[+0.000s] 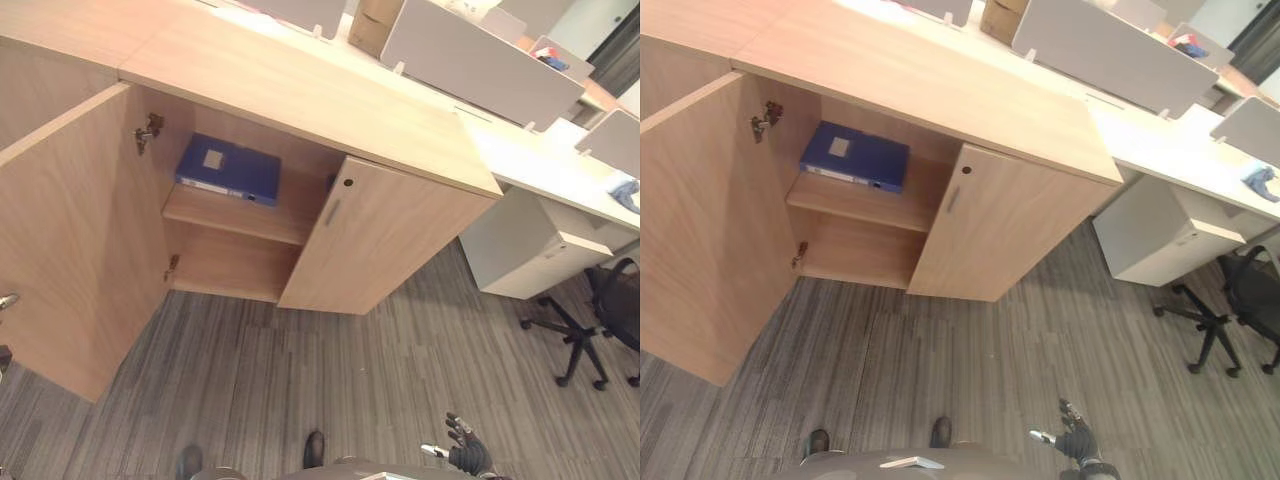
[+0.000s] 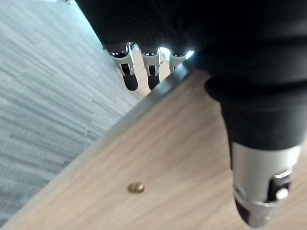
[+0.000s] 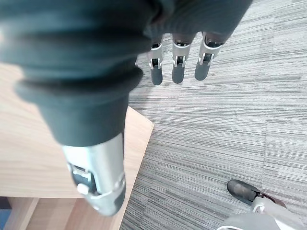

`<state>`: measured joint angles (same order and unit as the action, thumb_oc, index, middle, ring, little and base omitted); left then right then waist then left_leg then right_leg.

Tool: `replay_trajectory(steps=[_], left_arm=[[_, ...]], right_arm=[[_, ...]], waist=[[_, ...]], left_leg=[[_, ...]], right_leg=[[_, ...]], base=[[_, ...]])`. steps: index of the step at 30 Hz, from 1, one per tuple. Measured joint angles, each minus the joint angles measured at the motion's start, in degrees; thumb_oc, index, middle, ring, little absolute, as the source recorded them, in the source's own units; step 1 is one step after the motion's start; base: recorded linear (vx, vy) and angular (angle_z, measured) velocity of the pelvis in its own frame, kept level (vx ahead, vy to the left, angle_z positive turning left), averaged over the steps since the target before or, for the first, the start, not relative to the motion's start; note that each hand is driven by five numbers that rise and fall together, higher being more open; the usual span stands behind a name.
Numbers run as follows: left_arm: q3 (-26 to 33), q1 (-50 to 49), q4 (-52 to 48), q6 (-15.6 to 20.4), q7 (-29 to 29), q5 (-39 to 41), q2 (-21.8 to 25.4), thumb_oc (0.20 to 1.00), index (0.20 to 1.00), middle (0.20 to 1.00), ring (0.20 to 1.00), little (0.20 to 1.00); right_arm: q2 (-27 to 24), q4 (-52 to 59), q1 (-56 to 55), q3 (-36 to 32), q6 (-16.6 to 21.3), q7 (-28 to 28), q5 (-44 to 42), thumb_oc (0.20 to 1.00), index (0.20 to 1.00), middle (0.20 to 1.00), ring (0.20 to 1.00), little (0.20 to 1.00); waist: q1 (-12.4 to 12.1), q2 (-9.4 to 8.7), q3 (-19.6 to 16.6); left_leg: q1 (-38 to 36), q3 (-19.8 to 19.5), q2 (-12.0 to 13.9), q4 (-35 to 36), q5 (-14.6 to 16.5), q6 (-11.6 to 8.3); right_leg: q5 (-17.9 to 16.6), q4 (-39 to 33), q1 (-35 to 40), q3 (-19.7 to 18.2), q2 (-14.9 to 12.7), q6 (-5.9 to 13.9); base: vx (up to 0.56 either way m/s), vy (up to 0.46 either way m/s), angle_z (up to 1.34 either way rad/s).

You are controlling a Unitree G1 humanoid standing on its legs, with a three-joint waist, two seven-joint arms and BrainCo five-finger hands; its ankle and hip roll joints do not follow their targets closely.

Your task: Put the empty folder in the office cabinet

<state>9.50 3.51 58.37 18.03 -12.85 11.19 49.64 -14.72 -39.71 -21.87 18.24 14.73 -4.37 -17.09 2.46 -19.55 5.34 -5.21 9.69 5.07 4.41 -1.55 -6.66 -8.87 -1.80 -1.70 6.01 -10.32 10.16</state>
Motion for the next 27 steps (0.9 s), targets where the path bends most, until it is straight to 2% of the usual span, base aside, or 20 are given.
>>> replay_trajectory(steps=[1,2,3,5,6,7,8,9,10,11,12,15,16,17,18,19,20,22,25,27], left_arm=[[-0.21,-2.82,-0.92,0.06,0.65,0.26,-3.79,1.0,1.0,1.0,1.0,1.0],[-0.21,-2.82,-0.92,0.06,0.65,0.26,-3.79,1.0,1.0,1.0,1.0,1.0],[-0.47,-7.12,-2.57,0.21,2.39,0.25,-6.35,1.0,1.0,1.0,1.0,1.0],[-0.65,-8.06,-3.7,0.25,3.51,0.41,-10.62,1.0,1.0,1.0,1.0,1.0],[-0.65,-8.06,-3.7,0.25,3.51,0.41,-10.62,1.0,1.0,1.0,1.0,1.0],[-1.66,-11.62,-7.67,0.21,4.16,1.88,-15.91,1.0,1.0,1.0,1.0,1.0],[-4.52,-13.15,-8.71,-0.12,5.66,2.18,-19.63,1.0,1.0,1.0,1.0,1.0],[-7.52,-13.09,-9.1,-0.21,7.14,2.12,-22.65,1.0,1.0,1.0,1.0,1.0],[-10.23,-12.27,-9.03,-0.28,8.76,2.08,-25.05,1.0,1.0,1.0,1.0,1.0],[-10.23,-12.27,-9.03,-0.28,8.76,2.08,-25.05,1.0,1.0,1.0,1.0,1.0],[-12.9,-10.16,-8.9,-0.26,9.99,2.09,-27.89,1.0,1.0,1.0,1.0,1.0],[-15.13,-9.31,-8.18,-0.26,11.21,2.07,-28.21,1.0,1.0,1.0,1.0,1.0],[-14.86,-8.82,-6.74,-0.34,11.16,2.16,-28.05,1.0,1.0,1.0,1.0,1.0],[-14.86,-8.82,-6.74,-0.34,11.16,2.16,-28.05,1.0,1.0,1.0,1.0,1.0],[-16.19,-7.67,-5.64,-0.52,11.46,2.08,-29.34,1.0,1.0,1.0,1.0,1.0],[-16.19,-7.67,-5.64,-0.52,11.46,2.08,-29.34,1.0,1.0,1.0,1.0,1.0],[-16.19,-7.47,-5.83,-0.5,11.37,2.15,-30.66,1.0,1.0,1.0,1.0,1.0],[-16.18,-5.68,-5.77,-0.55,11.02,2.12,-32.01,1.0,1.0,1.0,1.0,1.0],[-15.83,1.0,-3.06,-0.49,9.89,2.17,-30.81,1.0,1.0,1.0,1.0,1.0],[-15.27,8.16,-0.14,-0.49,8.92,2.3,-25.23,1.0,1.0,1.0,1.0,1.0]], right_arm=[[0.81,-0.63,-1.4,1.07,-0.26,-0.88,0.15,1.0,1.0,1.0,1.0,1.0],[0.81,-0.63,-1.4,1.07,-0.26,-0.88,0.15,1.0,1.0,1.0,1.0,1.0],[1.37,-1.74,-1.5,0.48,-1.05,-1.15,0.17,1.0,1.0,1.0,1.0,1.0],[1.21,-3.19,-1.53,-1.55,-1.38,-1.09,0.3,1.0,1.0,1.0,1.0,1.0],[1.21,-3.19,-1.53,-1.55,-1.38,-1.09,0.3,1.0,1.0,1.0,1.0,1.0],[-0.15,-3.19,-0.52,-3.57,-1.47,-0.97,0.75,1.0,1.0,1.0,1.0,1.0],[-0.93,-3.13,1.42,-4.67,-1.49,-0.74,0.96,1.0,1.0,1.0,1.0,1.0],[-1.65,-3.08,3.54,-4.98,-1.58,-0.44,1.56,1.0,1.0,1.0,1.0,1.0],[-1.97,-3.04,5.23,-5.05,-1.97,-0.43,2.6,1.0,1.0,1.0,1.0,1.0],[-1.97,-3.04,5.23,-5.05,-1.97,-0.43,2.6,1.0,1.0,1.0,1.0,1.0],[-2.02,-3.0,6.05,-5.39,-2.26,-0.08,3.1,1.0,1.0,1.0,1.0,1.0],[-1.93,-2.73,6.52,-5.41,-2.29,0.17,3.64,1.0,1.0,1.0,1.0,1.0],[-1.88,-2.39,6.34,-5.35,-2.17,0.55,4.58,1.0,1.0,1.0,1.0,1.0],[-1.88,-2.39,6.34,-5.35,-2.17,0.55,4.58,1.0,1.0,1.0,1.0,1.0],[-3.71,-2.71,5.97,-5.33,-2.35,0.82,5.13,1.0,1.0,1.0,1.0,1.0],[-3.71,-2.71,5.97,-5.33,-2.35,0.82,5.13,1.0,1.0,1.0,1.0,1.0],[-5.69,-2.95,5.58,-5.23,-2.49,1.02,5.36,1.0,1.0,1.0,1.0,1.0],[-8.74,-2.89,4.69,-5.05,-2.52,1.18,5.65,1.0,1.0,1.0,1.0,1.0],[-10.69,-2.58,4.15,-4.97,-2.49,1.18,5.96,1.0,1.0,1.0,1.0,1.0],[-11.84,-2.48,4.19,-4.88,-2.49,1.18,6.98,1.0,1.0,1.0,1.0,1.0]], waist=[[0.0,1.99,0.33],[0.0,1.99,0.33],[0.13,2.55,0.46],[0.75,4.4,0.46],[0.75,4.4,0.46],[0.46,6.81,0.71],[0.54,8.57,1.57],[0.06,10.57,2.7],[0.61,12.37,3.17],[0.61,12.37,3.17],[0.83,14.17,3.08],[1.36,12.94,2.12],[1.78,11.36,0.68],[1.78,11.36,0.68],[1.95,14.04,-1.21],[1.95,14.04,-1.21],[2.58,16.95,-2.3],[4.38,19.72,-4.13],[6.12,20.96,-5.0],[8.27,20.87,-5.7]], left_leg=[[-1.21,1.53,-0.24,0.6,0.24,0.38],[-1.21,1.53,-0.24,0.6,0.24,0.38],[-2.16,4.01,-1.24,0.6,0.43,0.67],[-2.68,4.61,-1.71,0.05,0.43,0.85],[-2.68,4.61,-1.71,0.05,0.43,0.85],[-3.05,7.25,-2.28,0.03,0.58,1.23],[-3.57,9.12,-2.47,-0.17,0.68,1.82],[-2.82,10.16,-1.28,-0.29,0.84,2.96],[-2.73,11.16,0.0,0.62,0.34,3.77],[-2.73,11.16,0.0,0.62,0.34,3.77],[-1.6,11.39,2.07,0.61,0.2,3.97],[-2.0,10.47,2.43,0.61,0.17,3.87],[-2.42,10.7,1.76,0.63,-0.94,1.63],[-2.42,10.7,1.76,0.63,-0.94,1.63],[-2.33,10.79,3.96,0.63,-1.68,0.2],[-2.33,10.79,3.96,0.63,-1.68,0.2],[-2.73,10.6,5.56,0.59,-2.39,-0.29],[-3.65,11.96,6.75,0.16,-2.6,-0.81],[-3.8,12.08,7.04,0.54,-2.66,-1.26],[-3.78,12.04,7.02,0.63,-2.72,-2.23]], right_leg=[[-1.2,0.63,0.0,-0.76,-0.25,1.93],[-1.2,0.63,0.0,-0.76,-0.25,1.93],[2.73,0.36,-0.48,-0.69,-0.95,3.06],[5.69,-0.13,-0.52,-0.82,-1.15,1.3],[5.69,-0.13,-0.52,-0.82,-1.15,1.3],[6.37,-0.02,-2.02,-0.9,-2.1,1.6],[7.99,-0.51,-2.27,0.26,-2.83,3.53],[8.97,-0.01,-2.33,1.76,-3.3,4.09],[7.33,4.53,-4.24,3.93,-3.17,1.96],[7.33,4.53,-4.24,3.93,-3.17,1.96],[7.52,12.87,-6.25,3.0,-3.06,1.89],[7.63,13.31,-3.54,0.57,-4.1,2.14],[7.75,8.8,-0.04,-0.72,-5.14,1.91],[7.75,8.8,-0.04,-0.72,-5.14,1.91],[7.9,3.02,2.03,-0.32,-2.48,0.79],[7.9,3.02,2.03,-0.32,-2.48,0.79],[6.16,0.09,3.11,-0.38,-0.13,-0.31],[4.57,-3.06,4.7,-1.19,1.48,-0.69],[4.38,-2.95,4.66,-2.09,1.89,-1.27],[4.24,-2.97,4.72,-2.2,1.86,-1.36]], base=[[0.0,0.052,-0.24],[0.01,0.092,-0.67],[0.0,0.041,-0.43],[0.0,0.055,-0.31],[-0.05,0.045,-0.63],[-0.05,0.011,-0.9],[-0.05,0.001,-1.19],[0.0,-0.03,-0.76],[0.0,-0.031,-0.39],[0.02,-0.039,-0.01],[0.08,-0.074,0.14],[0.08,-0.071,-0.02],[0.03,-0.035,-0.06],[0.09,-0.087,-0.3],[0.05,-0.052,-0.24],[0.11,-0.126,-0.44],[0.09,-0.118,-0.26],[0.11,-0.117,-0.42],[0.07,-0.048,-0.16],[0.07,-0.045,-0.03]])
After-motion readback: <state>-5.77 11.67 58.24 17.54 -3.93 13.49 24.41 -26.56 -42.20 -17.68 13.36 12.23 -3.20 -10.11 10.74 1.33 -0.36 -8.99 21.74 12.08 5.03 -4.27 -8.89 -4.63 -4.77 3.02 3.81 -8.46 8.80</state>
